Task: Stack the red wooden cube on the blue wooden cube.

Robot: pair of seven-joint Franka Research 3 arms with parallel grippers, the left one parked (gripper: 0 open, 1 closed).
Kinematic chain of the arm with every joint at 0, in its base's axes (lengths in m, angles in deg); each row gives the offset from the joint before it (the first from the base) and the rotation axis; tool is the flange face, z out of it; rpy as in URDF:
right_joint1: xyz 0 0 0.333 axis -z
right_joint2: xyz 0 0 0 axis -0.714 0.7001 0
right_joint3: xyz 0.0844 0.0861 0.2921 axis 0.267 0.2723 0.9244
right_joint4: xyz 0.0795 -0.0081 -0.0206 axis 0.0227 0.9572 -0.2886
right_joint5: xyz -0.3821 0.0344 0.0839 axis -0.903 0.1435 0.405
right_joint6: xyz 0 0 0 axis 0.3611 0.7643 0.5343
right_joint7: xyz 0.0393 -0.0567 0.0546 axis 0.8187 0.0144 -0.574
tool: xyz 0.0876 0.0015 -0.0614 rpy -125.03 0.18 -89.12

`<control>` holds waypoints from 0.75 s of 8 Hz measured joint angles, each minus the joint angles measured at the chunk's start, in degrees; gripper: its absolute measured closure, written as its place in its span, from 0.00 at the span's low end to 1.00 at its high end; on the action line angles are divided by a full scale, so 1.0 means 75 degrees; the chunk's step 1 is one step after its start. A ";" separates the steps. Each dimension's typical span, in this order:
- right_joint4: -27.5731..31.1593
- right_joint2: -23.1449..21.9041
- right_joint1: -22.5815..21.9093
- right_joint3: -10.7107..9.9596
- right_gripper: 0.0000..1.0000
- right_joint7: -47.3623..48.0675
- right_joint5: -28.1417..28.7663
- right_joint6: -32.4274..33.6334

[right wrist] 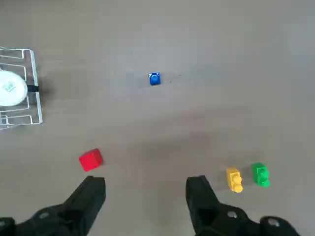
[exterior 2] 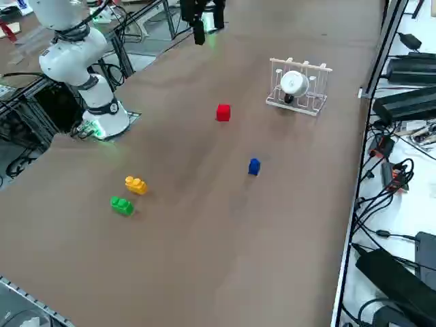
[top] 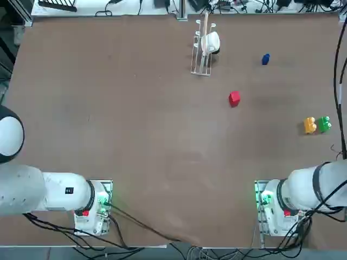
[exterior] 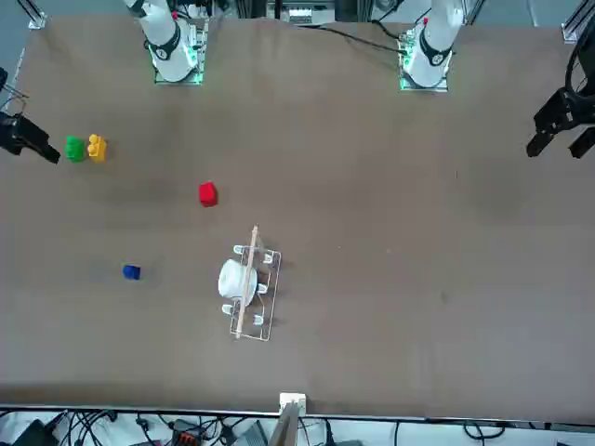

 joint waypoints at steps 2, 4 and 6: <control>0.0004 0.0056 -0.0031 0.0003 0.00 -0.0001 0.0000 0.0008; 0.0045 0.0117 -0.0089 0.0012 0.00 -0.0025 0.0006 0.0057; 0.0201 0.0452 -0.0368 0.0041 0.00 -0.0031 0.0041 0.0584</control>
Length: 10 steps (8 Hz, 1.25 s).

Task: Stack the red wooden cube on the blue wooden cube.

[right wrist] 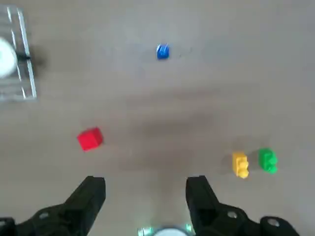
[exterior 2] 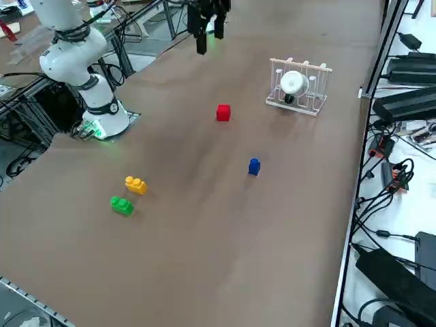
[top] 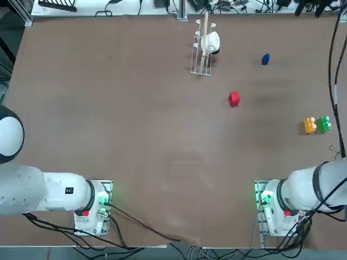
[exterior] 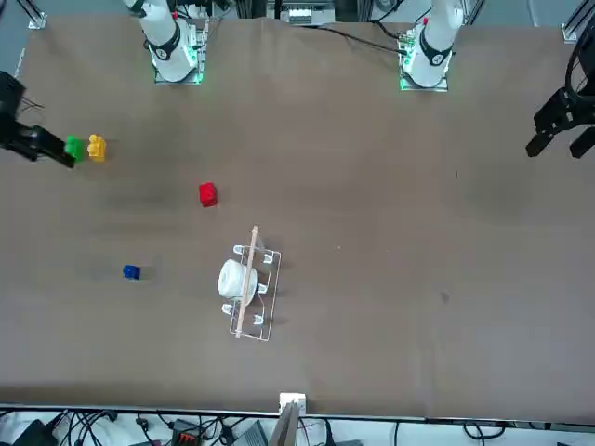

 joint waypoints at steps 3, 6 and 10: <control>0.0702 0.0581 -0.0978 0.0026 0.00 0.0122 0.0006 -0.0755; 0.2756 0.0526 -0.1912 0.0034 0.00 0.0902 0.0005 -0.3458; 0.5705 0.0487 -0.2672 0.0044 0.00 0.1617 0.0005 -0.7748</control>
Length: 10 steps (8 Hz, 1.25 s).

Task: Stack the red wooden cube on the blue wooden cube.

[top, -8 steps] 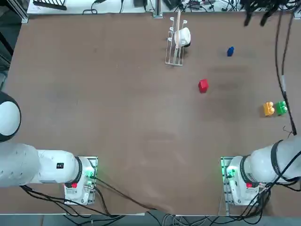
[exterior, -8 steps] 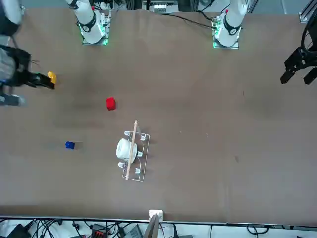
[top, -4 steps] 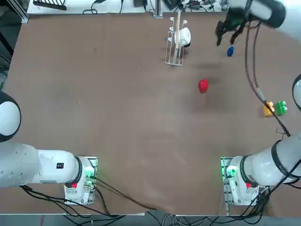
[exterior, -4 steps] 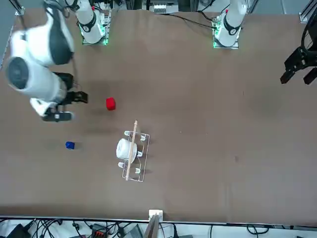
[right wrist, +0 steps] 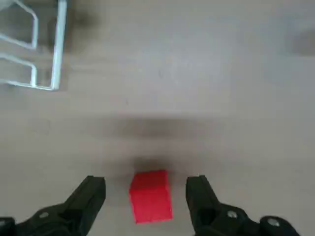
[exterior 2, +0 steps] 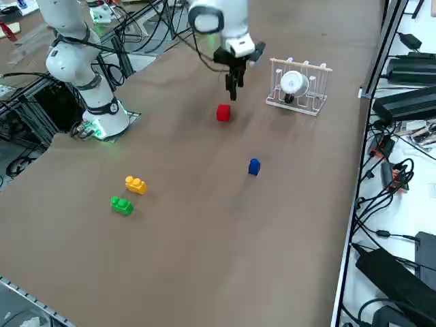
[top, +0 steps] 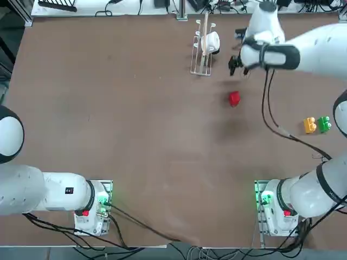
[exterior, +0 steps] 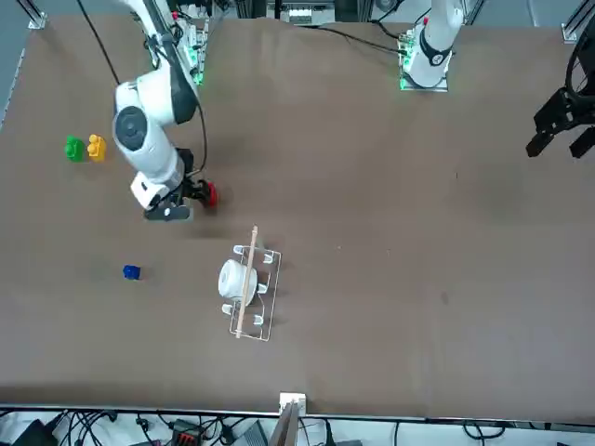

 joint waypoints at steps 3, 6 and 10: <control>0.0577 -0.0048 -0.0068 -0.0001 0.00 0.0000 0.0000 -0.0438; 0.1009 -0.0089 -0.0196 -0.0002 0.00 0.0000 0.0000 -0.0611; 0.1221 0.0001 -0.0534 0.0000 0.00 0.0243 0.0000 -0.0893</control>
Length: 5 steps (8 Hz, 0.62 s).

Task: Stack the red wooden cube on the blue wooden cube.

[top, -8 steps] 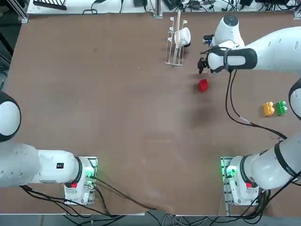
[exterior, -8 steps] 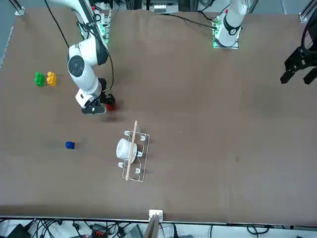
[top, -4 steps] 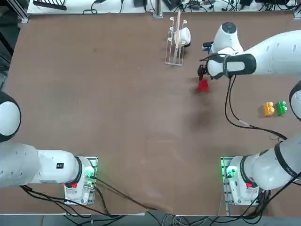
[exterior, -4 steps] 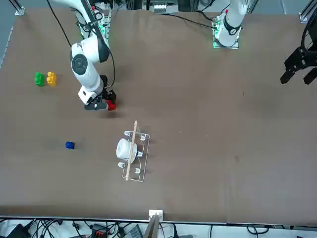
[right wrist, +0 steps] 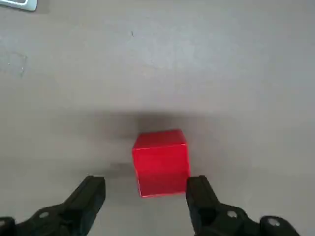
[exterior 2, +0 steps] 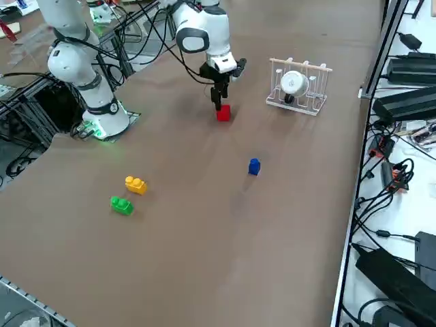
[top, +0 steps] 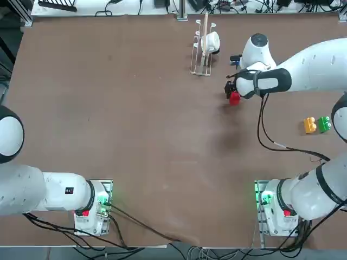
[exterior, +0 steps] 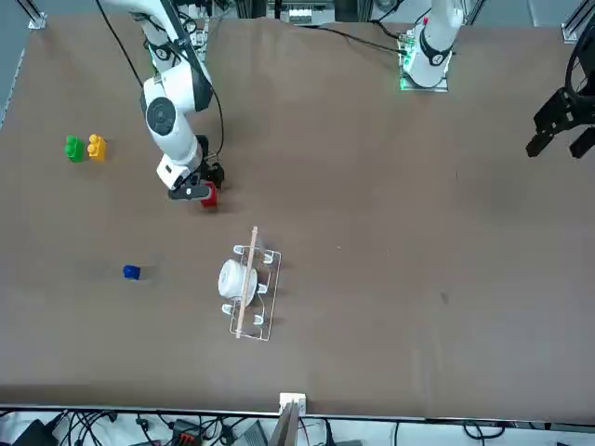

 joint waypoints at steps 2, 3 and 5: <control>0.0009 0.0212 0.0000 -0.0026 0.00 0.0002 0.0000 -0.0285; 0.0008 0.0257 0.0003 -0.0062 0.00 0.0002 -0.0001 -0.0348; 0.0008 0.0258 0.0009 -0.0116 0.00 0.0001 -0.0002 -0.0367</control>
